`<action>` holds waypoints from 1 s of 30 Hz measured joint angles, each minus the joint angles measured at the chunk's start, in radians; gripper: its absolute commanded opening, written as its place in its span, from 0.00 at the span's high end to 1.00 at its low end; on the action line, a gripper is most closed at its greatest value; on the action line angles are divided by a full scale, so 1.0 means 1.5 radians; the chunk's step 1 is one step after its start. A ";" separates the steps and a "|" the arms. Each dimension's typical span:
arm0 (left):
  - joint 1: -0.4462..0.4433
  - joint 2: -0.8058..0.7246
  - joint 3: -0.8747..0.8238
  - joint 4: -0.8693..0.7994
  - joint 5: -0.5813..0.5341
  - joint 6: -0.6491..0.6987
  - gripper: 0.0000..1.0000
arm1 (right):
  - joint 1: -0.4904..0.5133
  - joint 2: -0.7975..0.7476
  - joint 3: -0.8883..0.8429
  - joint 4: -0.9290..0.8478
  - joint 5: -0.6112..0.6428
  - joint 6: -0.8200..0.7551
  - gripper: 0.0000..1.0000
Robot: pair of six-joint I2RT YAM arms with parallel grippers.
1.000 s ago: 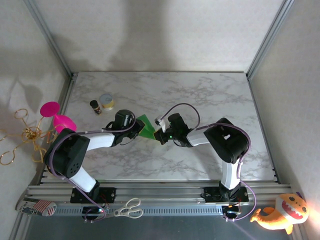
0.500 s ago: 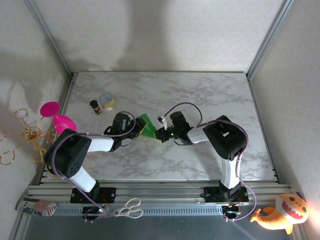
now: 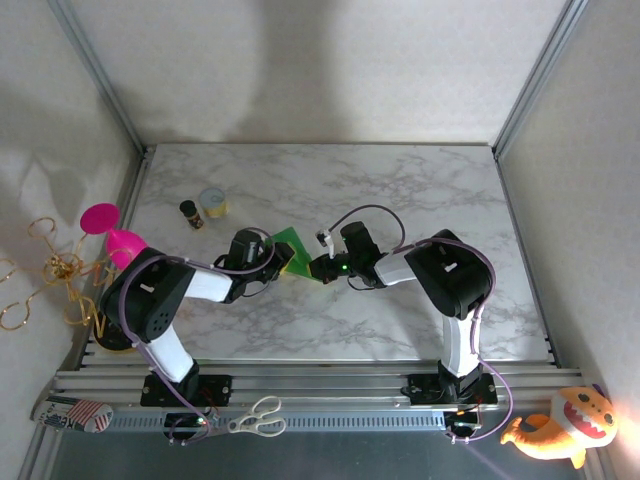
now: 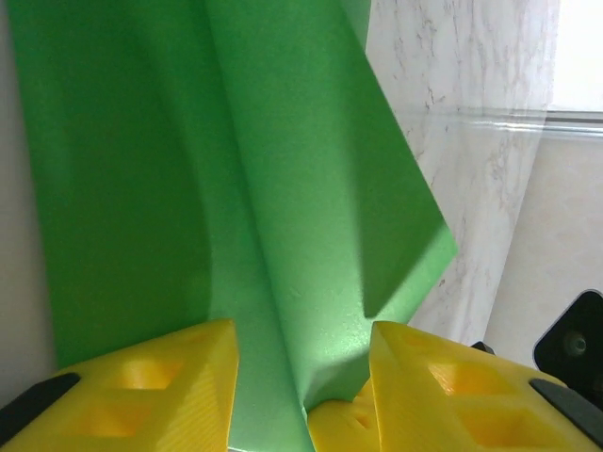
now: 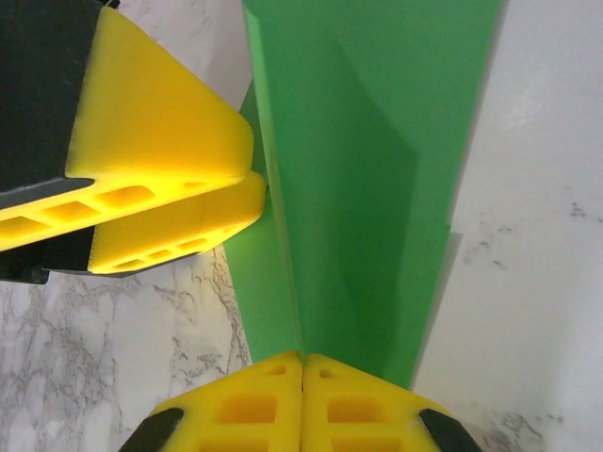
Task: Fold a paper plane with a square sheet of paper (pick it up from the middle)
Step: Fourth fold the wing at the center of the table.
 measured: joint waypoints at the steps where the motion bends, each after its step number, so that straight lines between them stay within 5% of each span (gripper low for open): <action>1: 0.000 0.001 0.002 -0.001 0.000 0.002 0.59 | 0.000 0.001 0.001 0.000 -0.002 0.001 0.91; 15: -0.001 0.014 0.057 -0.096 -0.001 0.010 0.61 | -0.001 0.003 0.006 -0.003 -0.008 0.012 0.86; 30: -0.010 0.024 0.132 -0.230 -0.014 0.029 0.53 | -0.008 -0.046 0.007 -0.051 0.041 0.004 0.67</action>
